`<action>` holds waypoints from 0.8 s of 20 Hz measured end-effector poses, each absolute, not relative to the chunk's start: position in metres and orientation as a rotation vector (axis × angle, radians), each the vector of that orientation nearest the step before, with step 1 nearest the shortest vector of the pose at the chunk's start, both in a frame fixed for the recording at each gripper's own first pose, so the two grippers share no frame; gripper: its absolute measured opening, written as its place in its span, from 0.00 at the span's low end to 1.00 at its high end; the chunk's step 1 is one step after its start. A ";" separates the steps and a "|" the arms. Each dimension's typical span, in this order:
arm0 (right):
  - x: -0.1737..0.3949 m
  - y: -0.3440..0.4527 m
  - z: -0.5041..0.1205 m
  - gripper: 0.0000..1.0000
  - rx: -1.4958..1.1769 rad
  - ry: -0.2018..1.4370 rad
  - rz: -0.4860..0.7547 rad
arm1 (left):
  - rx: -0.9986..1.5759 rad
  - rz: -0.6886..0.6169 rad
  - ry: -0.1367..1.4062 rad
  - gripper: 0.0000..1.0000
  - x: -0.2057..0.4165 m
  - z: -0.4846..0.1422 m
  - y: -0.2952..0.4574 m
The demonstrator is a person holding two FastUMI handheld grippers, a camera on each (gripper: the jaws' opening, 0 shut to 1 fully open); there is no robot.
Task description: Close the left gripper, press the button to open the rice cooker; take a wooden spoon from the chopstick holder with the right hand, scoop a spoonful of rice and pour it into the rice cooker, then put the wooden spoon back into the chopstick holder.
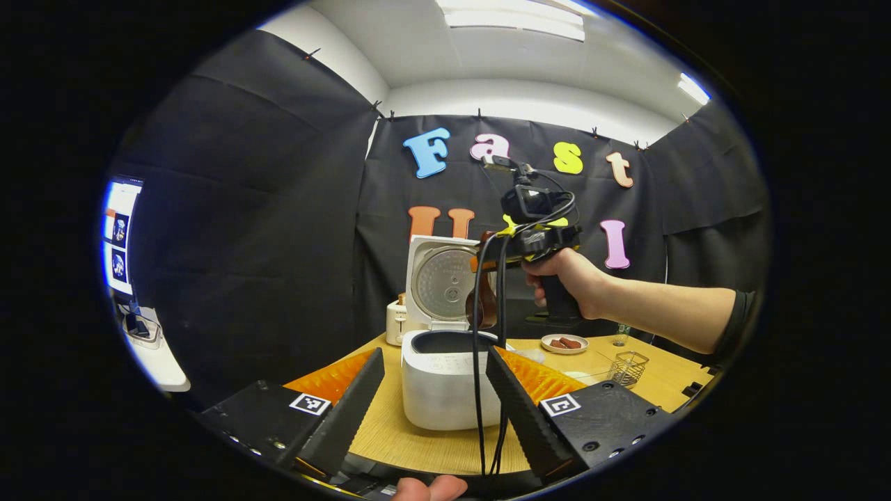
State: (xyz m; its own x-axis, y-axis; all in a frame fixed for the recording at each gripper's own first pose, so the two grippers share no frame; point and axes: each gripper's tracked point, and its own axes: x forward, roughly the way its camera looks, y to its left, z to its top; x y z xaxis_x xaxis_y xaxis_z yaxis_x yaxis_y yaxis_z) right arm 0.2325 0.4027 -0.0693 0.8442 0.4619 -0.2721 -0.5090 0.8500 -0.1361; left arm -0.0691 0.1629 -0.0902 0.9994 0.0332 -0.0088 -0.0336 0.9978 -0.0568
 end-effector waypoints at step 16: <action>0.215 0.216 -0.005 0.11 0.246 0.256 0.499 | -0.022 0.059 0.059 0.94 -0.051 -0.112 0.137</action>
State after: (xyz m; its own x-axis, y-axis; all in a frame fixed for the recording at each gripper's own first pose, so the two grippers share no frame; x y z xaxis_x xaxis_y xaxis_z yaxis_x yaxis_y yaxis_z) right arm 0.2153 0.2157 -0.0048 0.8474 0.4992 -0.1808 -0.4381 0.8498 0.2931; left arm -0.0511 0.1372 -0.1123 0.9965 0.0587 -0.0595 -0.0600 0.9980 -0.0203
